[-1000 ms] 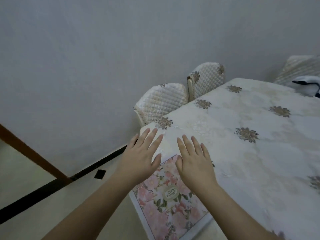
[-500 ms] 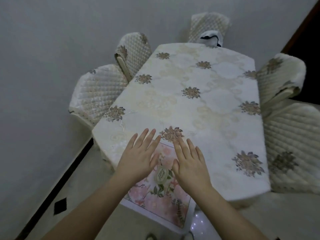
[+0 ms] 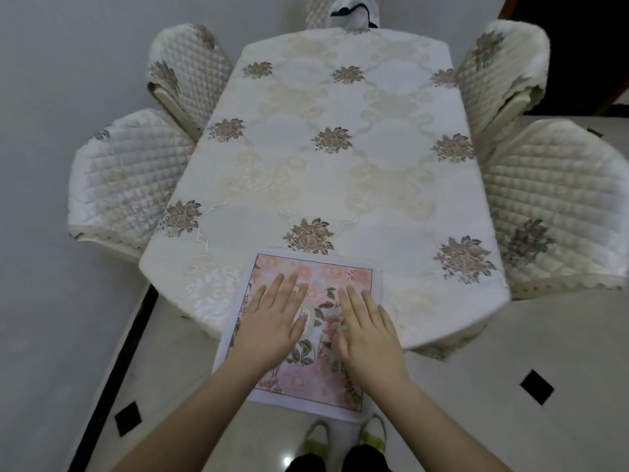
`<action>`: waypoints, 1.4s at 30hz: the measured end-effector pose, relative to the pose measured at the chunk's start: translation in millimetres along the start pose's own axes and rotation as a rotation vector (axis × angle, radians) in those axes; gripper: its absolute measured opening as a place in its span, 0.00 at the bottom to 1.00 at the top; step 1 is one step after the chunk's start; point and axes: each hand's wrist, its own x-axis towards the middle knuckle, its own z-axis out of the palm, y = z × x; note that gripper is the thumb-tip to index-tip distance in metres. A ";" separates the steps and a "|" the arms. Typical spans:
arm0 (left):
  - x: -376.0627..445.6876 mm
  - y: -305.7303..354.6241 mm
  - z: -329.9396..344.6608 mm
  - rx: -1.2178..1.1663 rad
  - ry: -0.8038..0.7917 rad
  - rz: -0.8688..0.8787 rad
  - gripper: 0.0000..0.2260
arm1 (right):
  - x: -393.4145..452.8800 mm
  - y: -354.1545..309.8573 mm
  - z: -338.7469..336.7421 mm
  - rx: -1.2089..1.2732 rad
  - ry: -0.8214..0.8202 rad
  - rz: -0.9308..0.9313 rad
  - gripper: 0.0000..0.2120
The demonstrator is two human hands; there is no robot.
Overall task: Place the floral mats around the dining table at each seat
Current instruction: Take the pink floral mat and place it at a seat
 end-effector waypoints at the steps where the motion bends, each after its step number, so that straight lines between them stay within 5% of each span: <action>1: -1.8 -1.4 4.0 0.002 -0.004 0.003 0.25 | -0.4 -0.9 4.0 0.003 -0.008 0.004 0.29; 22: -48.6 -48.3 63.3 -0.127 -0.183 -0.169 0.30 | -14.8 -5.7 63.5 -0.040 -0.181 0.031 0.28; 26: -42.6 -55.5 59.3 -0.176 -0.169 -0.255 0.38 | -17.5 -7.8 62.1 -0.035 -0.177 0.111 0.32; 31: -33.7 -61.8 53.4 -0.264 -0.266 -0.329 0.33 | -23.5 -2.1 60.5 -0.021 -0.202 0.266 0.38; 42: -40.4 -63.5 53.1 -0.282 -0.080 -0.304 0.26 | -14.7 6.3 35.3 0.313 -0.273 0.463 0.39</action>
